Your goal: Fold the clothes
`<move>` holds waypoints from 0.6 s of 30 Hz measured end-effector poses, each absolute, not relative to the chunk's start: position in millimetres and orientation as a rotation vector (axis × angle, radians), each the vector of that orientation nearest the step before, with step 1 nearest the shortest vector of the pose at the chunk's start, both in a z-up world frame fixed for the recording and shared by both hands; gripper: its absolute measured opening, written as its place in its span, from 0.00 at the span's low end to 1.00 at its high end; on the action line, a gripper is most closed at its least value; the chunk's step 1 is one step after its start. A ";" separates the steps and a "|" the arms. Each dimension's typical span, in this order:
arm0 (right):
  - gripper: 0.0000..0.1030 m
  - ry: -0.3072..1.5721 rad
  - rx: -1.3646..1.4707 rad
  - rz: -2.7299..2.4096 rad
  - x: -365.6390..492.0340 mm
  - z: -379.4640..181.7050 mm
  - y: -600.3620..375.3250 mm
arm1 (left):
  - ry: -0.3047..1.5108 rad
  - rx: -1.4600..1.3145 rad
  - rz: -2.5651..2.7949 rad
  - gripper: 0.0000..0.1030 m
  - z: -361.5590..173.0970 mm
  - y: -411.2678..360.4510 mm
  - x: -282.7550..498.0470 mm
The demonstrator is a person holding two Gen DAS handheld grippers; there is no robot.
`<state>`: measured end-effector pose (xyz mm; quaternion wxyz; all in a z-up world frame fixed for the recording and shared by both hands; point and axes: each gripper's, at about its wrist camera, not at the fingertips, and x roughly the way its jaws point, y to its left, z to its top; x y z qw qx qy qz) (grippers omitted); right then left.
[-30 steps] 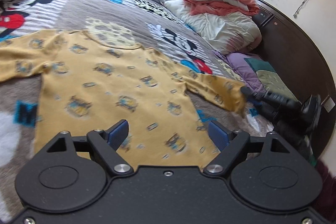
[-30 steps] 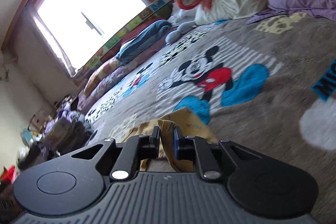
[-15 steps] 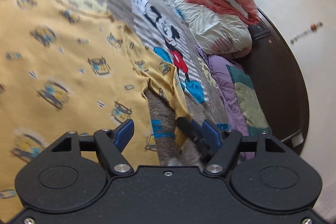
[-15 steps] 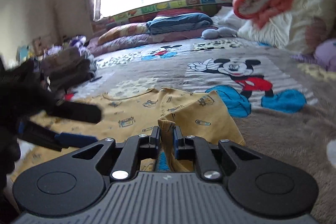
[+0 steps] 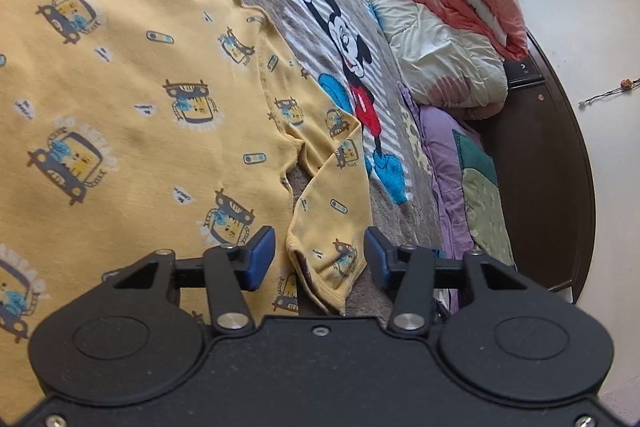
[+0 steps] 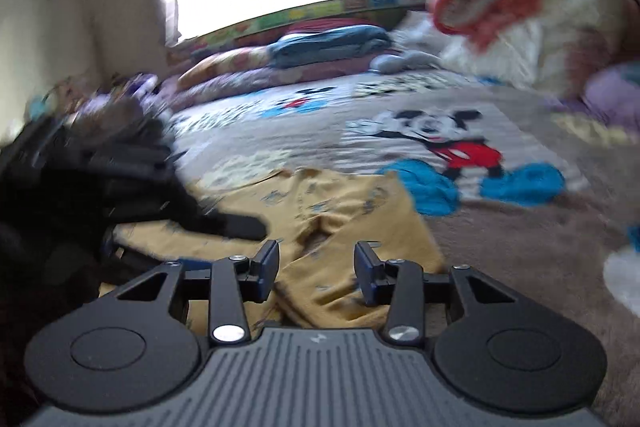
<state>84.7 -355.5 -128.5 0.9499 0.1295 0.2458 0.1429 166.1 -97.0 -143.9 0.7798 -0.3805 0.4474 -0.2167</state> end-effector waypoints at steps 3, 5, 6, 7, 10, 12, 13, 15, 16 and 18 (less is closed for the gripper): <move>0.43 0.521 0.446 0.222 94.3 -139.5 -385.5 | 0.974 -0.810 -0.470 0.42 -145.6 -101.1 167.3; 0.43 0.527 0.521 0.201 97.8 -146.3 -396.9 | 0.980 -0.802 -0.470 0.36 -146.7 -103.9 168.1; 0.43 0.530 0.544 0.195 99.2 -149.0 -400.0 | 0.982 -0.798 -0.471 0.35 -147.3 -105.3 168.6; 0.43 0.535 0.553 0.195 100.3 -150.9 -400.6 | 0.985 -0.794 -0.471 0.34 -147.9 -106.7 169.0; 0.47 0.548 0.558 0.200 104.7 -154.6 -399.0 | 0.987 -0.777 -0.471 0.31 -148.2 -112.2 170.5; 0.50 0.556 0.559 0.197 107.5 -156.1 -398.2 | 0.987 -0.763 -0.470 0.28 -147.8 -116.6 171.7; 0.51 0.558 0.565 0.194 108.3 -156.6 -399.0 | 0.986 -0.759 -0.466 0.28 -148.2 -118.2 172.7; 0.52 0.561 0.588 0.185 110.4 -158.2 -402.6 | 0.986 -0.753 -0.454 0.27 -149.2 -121.1 175.0; 0.53 0.562 0.602 0.178 111.5 -159.2 -405.0 | 0.986 -0.745 -0.447 0.25 -149.5 -122.8 175.9; 0.56 0.557 0.630 0.164 112.5 -161.0 -410.2 | 0.986 -0.727 -0.431 0.14 -150.0 -126.5 177.6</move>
